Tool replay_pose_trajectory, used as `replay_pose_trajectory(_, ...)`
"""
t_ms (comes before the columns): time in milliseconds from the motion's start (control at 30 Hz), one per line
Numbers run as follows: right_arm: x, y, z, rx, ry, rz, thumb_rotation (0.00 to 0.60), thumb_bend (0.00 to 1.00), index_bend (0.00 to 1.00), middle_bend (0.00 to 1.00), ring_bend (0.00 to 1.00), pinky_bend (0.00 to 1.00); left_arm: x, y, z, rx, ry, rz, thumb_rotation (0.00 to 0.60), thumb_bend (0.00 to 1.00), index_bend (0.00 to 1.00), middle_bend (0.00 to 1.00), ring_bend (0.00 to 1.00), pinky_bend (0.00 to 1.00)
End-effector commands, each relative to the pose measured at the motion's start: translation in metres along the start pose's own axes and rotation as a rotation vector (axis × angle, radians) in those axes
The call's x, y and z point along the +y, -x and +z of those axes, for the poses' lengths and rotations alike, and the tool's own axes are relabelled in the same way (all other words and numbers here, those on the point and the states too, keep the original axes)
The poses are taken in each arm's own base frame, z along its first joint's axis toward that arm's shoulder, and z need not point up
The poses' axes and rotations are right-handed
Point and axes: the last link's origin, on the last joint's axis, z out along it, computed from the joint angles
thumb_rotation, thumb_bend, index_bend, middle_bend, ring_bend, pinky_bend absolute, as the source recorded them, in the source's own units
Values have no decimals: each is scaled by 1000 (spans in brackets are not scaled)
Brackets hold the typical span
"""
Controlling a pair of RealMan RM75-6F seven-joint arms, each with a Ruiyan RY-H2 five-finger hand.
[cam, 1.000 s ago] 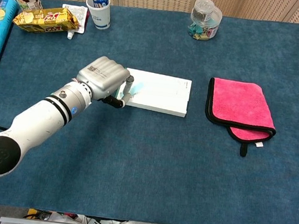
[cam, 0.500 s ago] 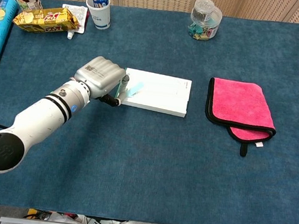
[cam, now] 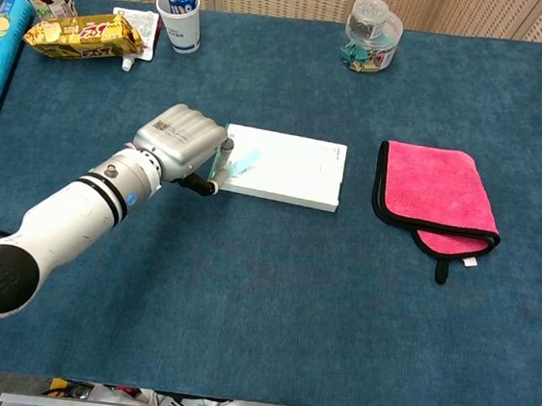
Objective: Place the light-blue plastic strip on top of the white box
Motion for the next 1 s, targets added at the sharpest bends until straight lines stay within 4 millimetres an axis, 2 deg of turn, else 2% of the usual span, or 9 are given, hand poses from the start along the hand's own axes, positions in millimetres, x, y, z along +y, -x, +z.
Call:
replay_pose_trajectory(33, 0, 0, -1, 0, 2, 0, 600, 164, 387, 421, 426, 537, 2, -1, 0, 3, 5, -2, 341, 511, 463, 1000, 996, 981)
replay_pose_trajectory(533, 2, -1, -3, 1, 8, -1, 600, 164, 387, 421, 429, 537, 7, -5, 1, 21, 11, -15, 347, 512, 462, 1000, 997, 981)
replay_pose_trajectory(1000, 6, -2, -4, 2, 22, -3, 600, 165, 387, 421, 429, 537, 17, -2, 11, -2, 6, 1, 347, 512, 463, 1000, 997, 981)
